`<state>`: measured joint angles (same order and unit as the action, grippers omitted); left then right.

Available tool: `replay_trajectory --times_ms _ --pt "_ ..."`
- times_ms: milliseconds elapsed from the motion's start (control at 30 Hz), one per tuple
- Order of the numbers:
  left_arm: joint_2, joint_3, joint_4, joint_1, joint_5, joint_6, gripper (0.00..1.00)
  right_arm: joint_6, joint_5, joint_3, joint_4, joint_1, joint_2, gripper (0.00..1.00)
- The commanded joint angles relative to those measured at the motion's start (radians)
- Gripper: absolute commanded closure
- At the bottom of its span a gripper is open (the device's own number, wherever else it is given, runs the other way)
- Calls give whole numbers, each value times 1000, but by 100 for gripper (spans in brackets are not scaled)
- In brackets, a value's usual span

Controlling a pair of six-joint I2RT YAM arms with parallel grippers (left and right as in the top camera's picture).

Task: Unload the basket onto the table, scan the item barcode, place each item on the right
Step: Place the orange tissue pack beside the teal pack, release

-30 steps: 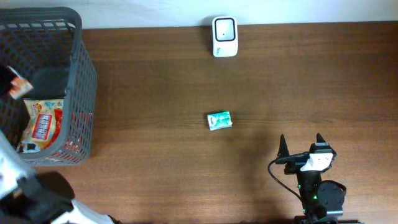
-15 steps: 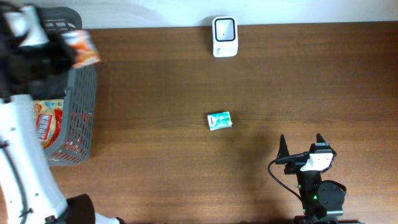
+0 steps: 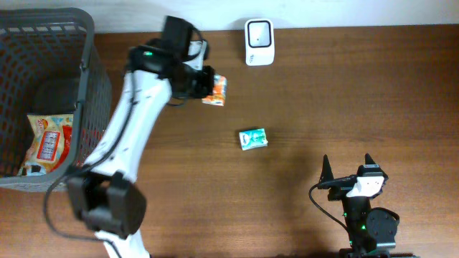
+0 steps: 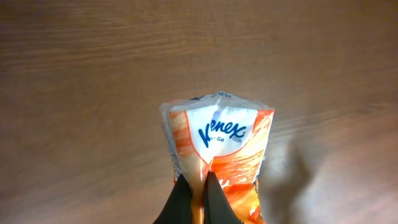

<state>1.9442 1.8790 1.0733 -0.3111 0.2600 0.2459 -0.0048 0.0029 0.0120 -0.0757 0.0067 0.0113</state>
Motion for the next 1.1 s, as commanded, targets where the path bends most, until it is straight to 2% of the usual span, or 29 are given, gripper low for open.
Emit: replay_trajectory --times_ms 0,167,300,333,400,567,733,867,1000,1033,1067 --pt "116 -13 -26 -56 -78 -16 100 -6 6 -6 -6 6 -6 2" --pt "235 -13 -32 -90 -89 -16 98 -6 6 -6 -6 6 -6 2" --pt "286 -13 -33 -94 -153 -16 89 -6 6 -6 -6 6 -6 2" --pt "292 -13 -33 -94 -153 -16 85 -6 6 -6 -6 6 -6 2" --pt "294 -13 -34 -94 -153 -16 51 -6 6 -6 -6 6 -6 2" --pt "294 40 -6 -94 -152 -17 42 -6 6 -6 -6 6 -6 2" --pt "294 332 201 -82 -153 -81 39 -6 6 -6 -6 6 -6 2" --pt "294 690 423 -47 -160 -95 28 -6 6 -6 -6 6 -6 2" --pt "294 1017 613 7 -278 -94 22 -6 6 -6 -6 6 -6 2" --pt "293 1069 615 22 -293 -109 21 -6 6 -6 -6 6 -6 2" --pt "278 1096 615 35 -290 -125 11 -6 6 -6 -6 6 -6 2"
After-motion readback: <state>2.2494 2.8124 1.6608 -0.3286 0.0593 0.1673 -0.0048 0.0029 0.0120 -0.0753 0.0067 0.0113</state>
